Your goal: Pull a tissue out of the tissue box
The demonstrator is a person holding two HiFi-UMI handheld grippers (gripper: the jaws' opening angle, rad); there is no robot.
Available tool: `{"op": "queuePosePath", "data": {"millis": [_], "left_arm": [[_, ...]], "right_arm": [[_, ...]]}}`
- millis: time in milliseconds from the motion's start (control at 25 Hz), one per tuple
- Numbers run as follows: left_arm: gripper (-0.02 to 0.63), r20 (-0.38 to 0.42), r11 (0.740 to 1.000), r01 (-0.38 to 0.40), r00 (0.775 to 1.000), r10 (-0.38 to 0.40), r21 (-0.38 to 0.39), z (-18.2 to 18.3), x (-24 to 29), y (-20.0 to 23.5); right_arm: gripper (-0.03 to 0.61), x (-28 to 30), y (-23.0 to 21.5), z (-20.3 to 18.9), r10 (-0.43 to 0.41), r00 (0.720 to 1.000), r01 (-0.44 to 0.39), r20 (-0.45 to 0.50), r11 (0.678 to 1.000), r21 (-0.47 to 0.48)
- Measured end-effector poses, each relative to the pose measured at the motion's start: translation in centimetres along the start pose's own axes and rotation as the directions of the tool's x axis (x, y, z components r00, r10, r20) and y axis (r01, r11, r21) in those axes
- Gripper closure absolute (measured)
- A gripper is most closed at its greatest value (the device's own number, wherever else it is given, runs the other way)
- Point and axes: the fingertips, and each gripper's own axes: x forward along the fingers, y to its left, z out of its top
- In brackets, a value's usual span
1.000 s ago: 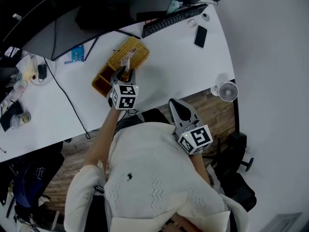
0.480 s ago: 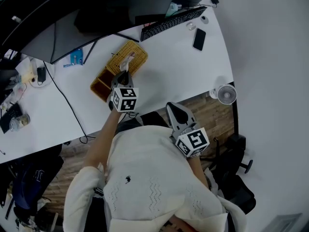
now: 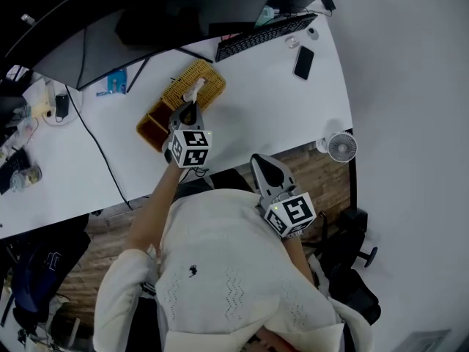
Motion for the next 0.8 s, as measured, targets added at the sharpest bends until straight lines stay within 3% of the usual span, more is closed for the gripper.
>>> {"op": "queuePosePath", "data": {"millis": [800], "left_arm": [[0.600,0.043,1.000,-0.028,0.999,0.028,0.008,0.6,-1.7,-0.5]], "right_arm": [[0.577,0.8,0.0,0.3,0.044,0.999,-0.044,0.004,0.999,-0.024]]}}
